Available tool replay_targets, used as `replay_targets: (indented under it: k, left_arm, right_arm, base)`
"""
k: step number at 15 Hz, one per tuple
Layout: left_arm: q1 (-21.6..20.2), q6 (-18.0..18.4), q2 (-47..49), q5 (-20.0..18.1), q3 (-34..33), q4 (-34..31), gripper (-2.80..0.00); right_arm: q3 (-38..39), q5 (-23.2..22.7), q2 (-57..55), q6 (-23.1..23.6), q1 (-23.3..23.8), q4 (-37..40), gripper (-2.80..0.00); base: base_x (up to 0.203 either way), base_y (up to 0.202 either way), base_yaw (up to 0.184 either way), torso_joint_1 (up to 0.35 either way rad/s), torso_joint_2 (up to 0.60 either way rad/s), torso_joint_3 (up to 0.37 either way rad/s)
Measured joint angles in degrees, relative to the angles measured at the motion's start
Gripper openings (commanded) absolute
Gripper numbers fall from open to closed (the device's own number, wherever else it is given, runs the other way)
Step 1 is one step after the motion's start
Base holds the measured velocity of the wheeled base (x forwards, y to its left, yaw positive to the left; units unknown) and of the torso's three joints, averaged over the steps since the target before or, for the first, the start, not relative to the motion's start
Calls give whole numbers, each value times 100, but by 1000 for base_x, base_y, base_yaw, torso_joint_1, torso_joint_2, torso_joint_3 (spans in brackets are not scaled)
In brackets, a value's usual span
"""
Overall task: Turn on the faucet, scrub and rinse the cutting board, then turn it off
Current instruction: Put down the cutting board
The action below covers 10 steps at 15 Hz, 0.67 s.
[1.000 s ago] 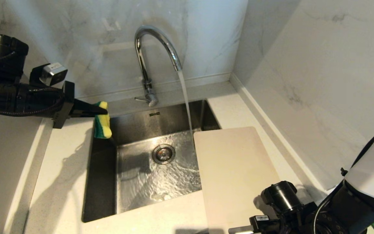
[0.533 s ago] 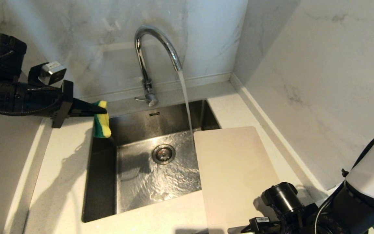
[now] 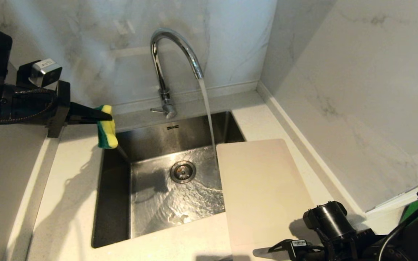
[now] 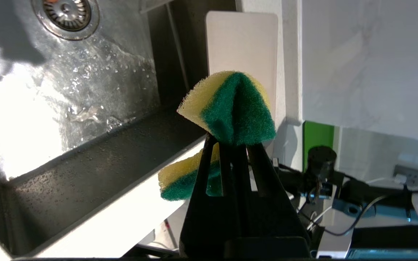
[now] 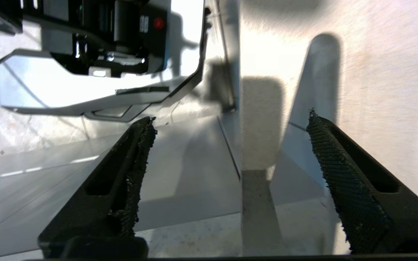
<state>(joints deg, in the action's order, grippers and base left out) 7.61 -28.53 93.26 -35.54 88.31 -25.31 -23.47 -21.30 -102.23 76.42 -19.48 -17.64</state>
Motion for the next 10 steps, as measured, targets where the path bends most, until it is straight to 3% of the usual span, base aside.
replay_targets:
  k: [5,10]
  left_arm:
    - [-15,-166,-360,29,-24,-306,-280]
    - [-20,-176,-747,308,-33,-609,-280]
  right_arm:
    - [295,-153,694,13,9,-19,0]
    - [78,-992,1372,-307,9,-42,0]
  base:
    - [0,0,0,0,0,0]
    - [0,0,0,0,0,0]
